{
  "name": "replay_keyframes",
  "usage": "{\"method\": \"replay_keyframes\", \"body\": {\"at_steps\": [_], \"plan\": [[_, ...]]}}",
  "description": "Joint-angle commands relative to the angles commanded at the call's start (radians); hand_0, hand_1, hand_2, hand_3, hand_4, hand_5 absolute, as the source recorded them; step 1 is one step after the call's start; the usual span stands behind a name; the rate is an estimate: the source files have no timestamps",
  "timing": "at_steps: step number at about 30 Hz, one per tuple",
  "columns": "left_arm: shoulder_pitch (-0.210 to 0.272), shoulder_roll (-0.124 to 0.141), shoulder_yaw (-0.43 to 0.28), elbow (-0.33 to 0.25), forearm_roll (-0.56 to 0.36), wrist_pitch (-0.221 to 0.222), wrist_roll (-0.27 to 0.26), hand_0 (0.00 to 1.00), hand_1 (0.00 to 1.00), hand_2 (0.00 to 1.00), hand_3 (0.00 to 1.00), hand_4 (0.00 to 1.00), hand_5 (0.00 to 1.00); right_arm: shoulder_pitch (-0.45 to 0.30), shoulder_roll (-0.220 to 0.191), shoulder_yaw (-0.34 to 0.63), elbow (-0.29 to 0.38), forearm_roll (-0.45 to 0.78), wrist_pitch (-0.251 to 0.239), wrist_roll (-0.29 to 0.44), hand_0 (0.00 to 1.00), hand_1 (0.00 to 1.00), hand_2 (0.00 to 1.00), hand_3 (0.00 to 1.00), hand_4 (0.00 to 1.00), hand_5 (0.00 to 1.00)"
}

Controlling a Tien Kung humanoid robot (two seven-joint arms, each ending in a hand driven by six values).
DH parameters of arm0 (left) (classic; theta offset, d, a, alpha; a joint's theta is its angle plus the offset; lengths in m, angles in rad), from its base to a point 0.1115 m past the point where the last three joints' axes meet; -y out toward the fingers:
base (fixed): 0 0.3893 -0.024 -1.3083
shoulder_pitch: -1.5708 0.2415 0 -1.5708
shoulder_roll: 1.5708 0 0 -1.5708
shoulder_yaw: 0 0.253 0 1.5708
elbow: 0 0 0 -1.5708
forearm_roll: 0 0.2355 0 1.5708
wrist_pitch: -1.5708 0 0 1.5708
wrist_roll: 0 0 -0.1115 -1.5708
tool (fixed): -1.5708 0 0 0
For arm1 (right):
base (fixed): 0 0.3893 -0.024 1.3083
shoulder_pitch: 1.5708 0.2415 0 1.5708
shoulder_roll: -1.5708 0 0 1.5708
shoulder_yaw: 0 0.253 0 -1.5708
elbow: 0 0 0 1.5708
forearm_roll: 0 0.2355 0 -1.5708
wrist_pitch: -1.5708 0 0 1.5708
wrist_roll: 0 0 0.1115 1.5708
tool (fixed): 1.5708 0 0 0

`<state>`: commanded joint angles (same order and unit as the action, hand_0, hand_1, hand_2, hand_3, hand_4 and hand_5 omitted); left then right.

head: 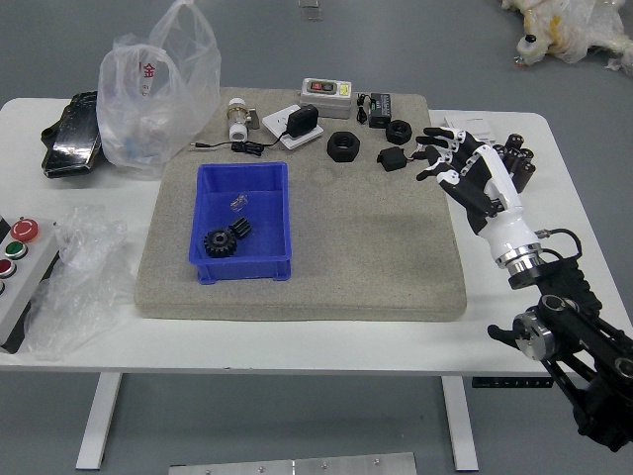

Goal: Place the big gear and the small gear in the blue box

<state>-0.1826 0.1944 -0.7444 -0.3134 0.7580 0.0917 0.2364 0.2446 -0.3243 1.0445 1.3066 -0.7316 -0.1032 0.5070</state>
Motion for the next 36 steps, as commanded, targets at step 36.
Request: {"method": "replay_keyframes", "body": {"at_steps": [36], "plan": [[-0.001,-0.005,-0.036,-0.001,0.055,-0.012,0.017,0.655,0.576,0.572,0.712,0.678,0.362,0.013,0.013,0.007,-0.015,0.339,0.044,-0.005,0.49,0.612,0.653,0.658,0.729,0.452]]}}
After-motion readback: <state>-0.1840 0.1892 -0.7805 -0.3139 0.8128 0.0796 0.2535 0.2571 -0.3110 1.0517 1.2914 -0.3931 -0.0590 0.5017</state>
